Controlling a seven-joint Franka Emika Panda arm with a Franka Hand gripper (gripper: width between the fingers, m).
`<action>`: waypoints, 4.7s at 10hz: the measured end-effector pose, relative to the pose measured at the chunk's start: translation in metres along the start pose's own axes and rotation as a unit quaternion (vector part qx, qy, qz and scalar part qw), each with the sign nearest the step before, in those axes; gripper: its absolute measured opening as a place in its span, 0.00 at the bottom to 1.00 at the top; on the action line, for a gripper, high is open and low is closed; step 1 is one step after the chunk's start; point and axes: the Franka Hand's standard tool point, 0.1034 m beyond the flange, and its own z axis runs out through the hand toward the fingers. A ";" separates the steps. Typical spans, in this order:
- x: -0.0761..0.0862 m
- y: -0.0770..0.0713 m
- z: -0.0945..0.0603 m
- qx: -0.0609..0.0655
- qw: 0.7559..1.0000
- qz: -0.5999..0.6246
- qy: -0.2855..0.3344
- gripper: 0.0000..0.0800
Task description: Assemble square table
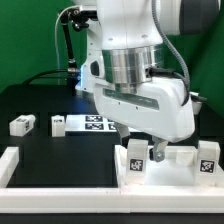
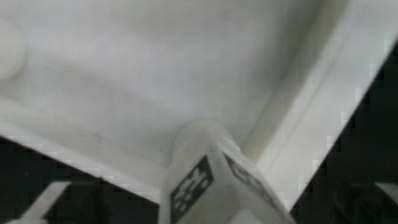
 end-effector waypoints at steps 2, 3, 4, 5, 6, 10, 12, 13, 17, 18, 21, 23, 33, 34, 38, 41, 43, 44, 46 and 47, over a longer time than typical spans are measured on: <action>0.001 0.000 0.000 -0.001 0.997 -0.073 0.001 0.81; 0.001 0.001 -0.001 -0.006 0.990 -0.142 0.003 0.81; 0.004 0.000 -0.001 -0.021 0.969 -0.246 0.013 0.81; 0.004 0.000 0.001 -0.024 0.958 -0.287 0.015 0.81; 0.005 0.000 0.001 -0.025 0.959 -0.281 0.016 0.81; 0.004 0.000 0.001 -0.023 0.981 -0.190 0.017 0.46; 0.004 0.000 0.001 -0.022 0.990 -0.139 0.018 0.36; 0.004 0.000 0.001 -0.019 0.996 -0.091 0.019 0.36; 0.001 -0.005 0.001 0.018 0.965 0.262 -0.011 0.36; 0.001 -0.007 0.001 0.025 0.947 0.320 -0.020 0.36; -0.003 -0.001 0.005 0.011 0.922 0.385 -0.023 0.36; -0.002 -0.002 0.004 0.013 0.911 0.411 -0.025 0.36; 0.004 0.009 0.001 -0.048 0.983 -0.177 -0.007 0.81; 0.004 0.010 0.002 -0.055 0.969 -0.241 -0.005 0.81; 0.003 0.008 0.003 -0.052 0.969 -0.242 0.002 0.48; 0.003 0.008 0.003 -0.051 0.990 -0.131 0.007 0.36; 0.003 0.006 0.004 -0.050 0.998 -0.028 0.015 0.36; 0.003 0.005 0.004 -0.044 0.999 0.023 0.013 0.36; 0.005 0.001 0.004 -0.026 0.980 0.195 0.010 0.36; 0.006 -0.004 0.003 -0.011 0.965 0.262 0.018 0.36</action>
Offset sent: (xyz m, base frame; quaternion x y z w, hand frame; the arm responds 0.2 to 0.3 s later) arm 0.0118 -0.0052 0.0051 -0.0711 0.0334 -0.4703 0.8790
